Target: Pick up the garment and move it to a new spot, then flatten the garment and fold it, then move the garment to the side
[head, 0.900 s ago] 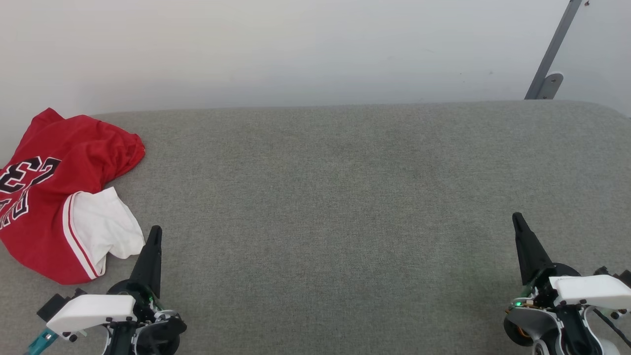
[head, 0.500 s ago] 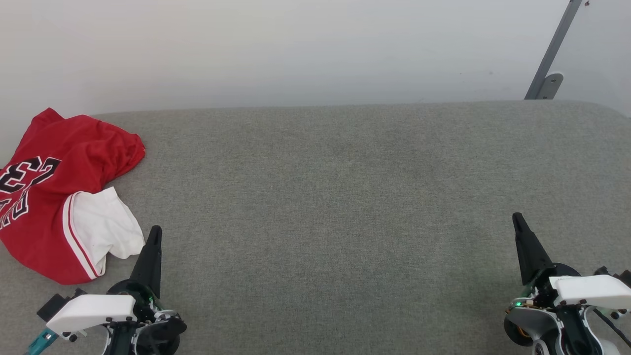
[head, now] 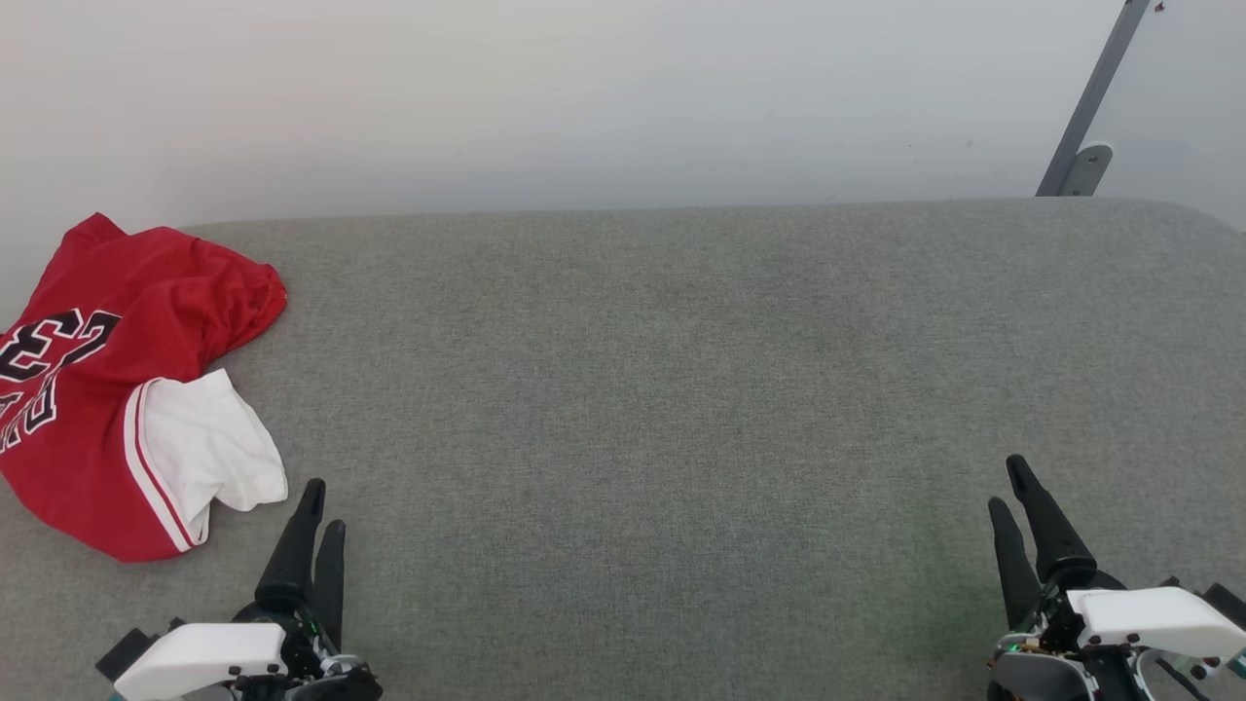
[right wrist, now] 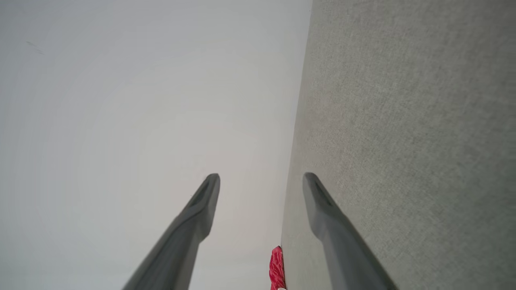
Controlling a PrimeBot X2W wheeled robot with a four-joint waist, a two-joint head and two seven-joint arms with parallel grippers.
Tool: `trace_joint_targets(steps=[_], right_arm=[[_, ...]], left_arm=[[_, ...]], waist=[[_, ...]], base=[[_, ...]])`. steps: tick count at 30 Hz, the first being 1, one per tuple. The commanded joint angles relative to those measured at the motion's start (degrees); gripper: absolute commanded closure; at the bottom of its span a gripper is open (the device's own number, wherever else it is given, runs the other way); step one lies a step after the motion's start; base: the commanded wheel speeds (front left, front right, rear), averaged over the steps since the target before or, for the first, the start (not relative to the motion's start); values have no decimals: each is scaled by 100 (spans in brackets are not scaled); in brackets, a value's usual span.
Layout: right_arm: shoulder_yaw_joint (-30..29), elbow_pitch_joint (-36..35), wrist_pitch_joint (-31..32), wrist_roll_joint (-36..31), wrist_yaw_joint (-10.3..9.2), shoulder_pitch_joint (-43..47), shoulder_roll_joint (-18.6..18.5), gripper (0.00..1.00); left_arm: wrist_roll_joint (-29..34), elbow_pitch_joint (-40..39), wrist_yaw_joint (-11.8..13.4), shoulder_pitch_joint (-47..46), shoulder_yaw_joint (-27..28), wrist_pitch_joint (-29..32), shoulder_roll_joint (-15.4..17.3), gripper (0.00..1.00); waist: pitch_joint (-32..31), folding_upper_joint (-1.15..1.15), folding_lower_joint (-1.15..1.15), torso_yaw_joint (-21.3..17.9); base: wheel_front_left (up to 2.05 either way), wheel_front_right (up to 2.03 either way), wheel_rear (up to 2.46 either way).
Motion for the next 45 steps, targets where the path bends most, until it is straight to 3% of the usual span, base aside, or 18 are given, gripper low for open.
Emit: trace_joint_targets(steps=[1,11,30,45], right_arm=[[31,-135,-49,-38,7,-142,-16,0],[284,-164,-309,-500,8,-241,-114,0],[523,70,-609,-2840,9,-530,-360,0],[622,100,-841,-4158,10,-633,-473,0]], left_arm=[[-5,-167,16,-106,-27,-50,31,0],[318,-461,257,-59,-191,-338,148,0],[2412,-576,876,-40,-474,-790,601,0],[3867,-492,916,2,-604,-1096,805,0]], waist=[[0,0,0,-1],[-3,0,0,-9],[-16,0,0,-33],[-35,0,0,-51]], base=[[0,0,0],[0,0,0],[0,0,0],[0,0,0]])
